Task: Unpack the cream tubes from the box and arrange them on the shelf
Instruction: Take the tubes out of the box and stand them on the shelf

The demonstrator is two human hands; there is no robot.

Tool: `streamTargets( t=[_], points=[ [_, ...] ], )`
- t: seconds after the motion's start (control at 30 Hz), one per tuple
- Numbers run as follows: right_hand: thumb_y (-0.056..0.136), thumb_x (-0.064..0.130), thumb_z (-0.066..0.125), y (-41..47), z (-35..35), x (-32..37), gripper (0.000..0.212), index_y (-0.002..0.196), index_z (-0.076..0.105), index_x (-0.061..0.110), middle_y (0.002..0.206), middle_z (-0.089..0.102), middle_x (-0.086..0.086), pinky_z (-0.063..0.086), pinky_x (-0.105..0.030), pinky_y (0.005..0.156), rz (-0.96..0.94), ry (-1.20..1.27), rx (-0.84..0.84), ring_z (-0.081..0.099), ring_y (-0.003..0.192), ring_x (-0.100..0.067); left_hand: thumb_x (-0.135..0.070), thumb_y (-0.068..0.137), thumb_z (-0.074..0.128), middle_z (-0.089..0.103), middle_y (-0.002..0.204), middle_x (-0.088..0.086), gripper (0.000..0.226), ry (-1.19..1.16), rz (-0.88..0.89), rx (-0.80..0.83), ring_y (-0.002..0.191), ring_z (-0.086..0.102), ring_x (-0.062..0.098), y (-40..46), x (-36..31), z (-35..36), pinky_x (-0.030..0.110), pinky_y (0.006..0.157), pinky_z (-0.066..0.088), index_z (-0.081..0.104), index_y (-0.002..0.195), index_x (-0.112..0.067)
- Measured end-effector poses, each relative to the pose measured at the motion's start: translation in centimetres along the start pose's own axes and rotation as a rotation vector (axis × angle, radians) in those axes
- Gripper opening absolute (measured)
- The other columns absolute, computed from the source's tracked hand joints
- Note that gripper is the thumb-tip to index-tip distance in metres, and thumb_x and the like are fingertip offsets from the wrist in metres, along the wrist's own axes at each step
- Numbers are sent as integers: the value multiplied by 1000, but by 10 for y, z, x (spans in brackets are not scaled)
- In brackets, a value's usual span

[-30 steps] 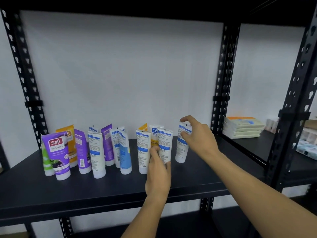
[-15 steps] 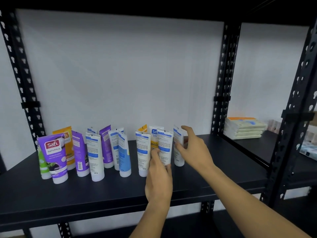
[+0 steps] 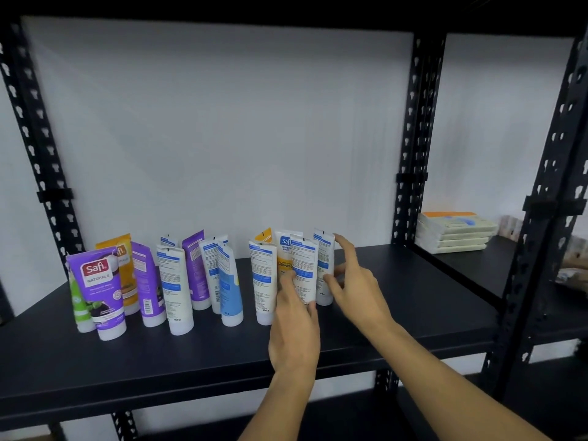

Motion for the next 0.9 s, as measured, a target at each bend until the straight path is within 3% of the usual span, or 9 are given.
streamTargets(
  t=[0.3,0.47,0.57,0.7,0.9],
  points=[
    [96,29,63,1,1,3,86,150,-1,49,99,70,5,61,-33,69,50,16,14,68,80,-8,-19,92,64,44,143,3,63,9,-18,17,125,52,19,1,-1,-1,36,82,59,23,139,-30],
    [96,30,62,-11,-6,7,89,154,-5,37,98,70,-4,59,-37,70,105,-83,80,69,82,-18,-18,93,64,44,146,2,65,-63,-43,80,126,52,17,-2,0,-7,33,89,55,24,143,-28],
    [97,31,60,-20,-11,8,85,157,1,27,113,67,-9,57,-39,78,146,-187,135,67,96,-23,-19,94,63,43,147,0,66,-107,-59,140,127,51,15,-9,3,-14,32,94,51,24,147,-25],
    [95,38,61,-33,-20,2,84,157,9,17,136,57,-14,51,-41,93,250,-210,226,59,120,-29,-29,97,58,48,139,-2,50,-33,13,269,118,53,12,-21,3,-26,26,92,48,37,142,-22],
    [95,51,53,-58,-20,3,63,144,42,13,140,52,-10,46,-43,102,250,-433,456,52,125,-28,-41,100,48,46,143,-4,47,184,163,434,127,47,11,-37,5,-51,28,100,44,43,141,-21]
  ],
)
Point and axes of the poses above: each hand's wrist, its own y-axis towards the middle knuckle, its own z-axis out of the palm, x = y × z, the point moved 4 cm from there along y, towards the middle knuckle
